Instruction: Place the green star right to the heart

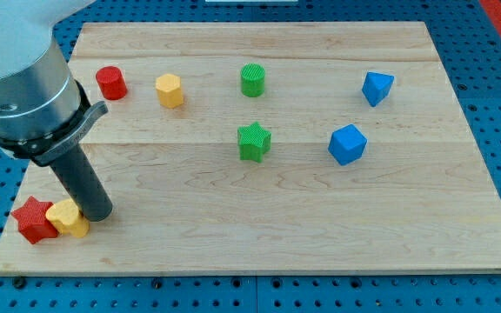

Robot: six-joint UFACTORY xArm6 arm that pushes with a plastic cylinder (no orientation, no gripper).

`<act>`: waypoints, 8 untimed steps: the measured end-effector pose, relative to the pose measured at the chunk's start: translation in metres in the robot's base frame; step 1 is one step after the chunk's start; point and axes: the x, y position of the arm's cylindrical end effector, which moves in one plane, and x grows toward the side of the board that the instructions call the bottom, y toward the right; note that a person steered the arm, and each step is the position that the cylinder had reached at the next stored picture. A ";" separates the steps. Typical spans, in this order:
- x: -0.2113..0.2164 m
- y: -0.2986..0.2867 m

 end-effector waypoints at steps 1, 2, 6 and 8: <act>-0.013 0.014; -0.066 0.042; -0.130 0.212; -0.081 0.154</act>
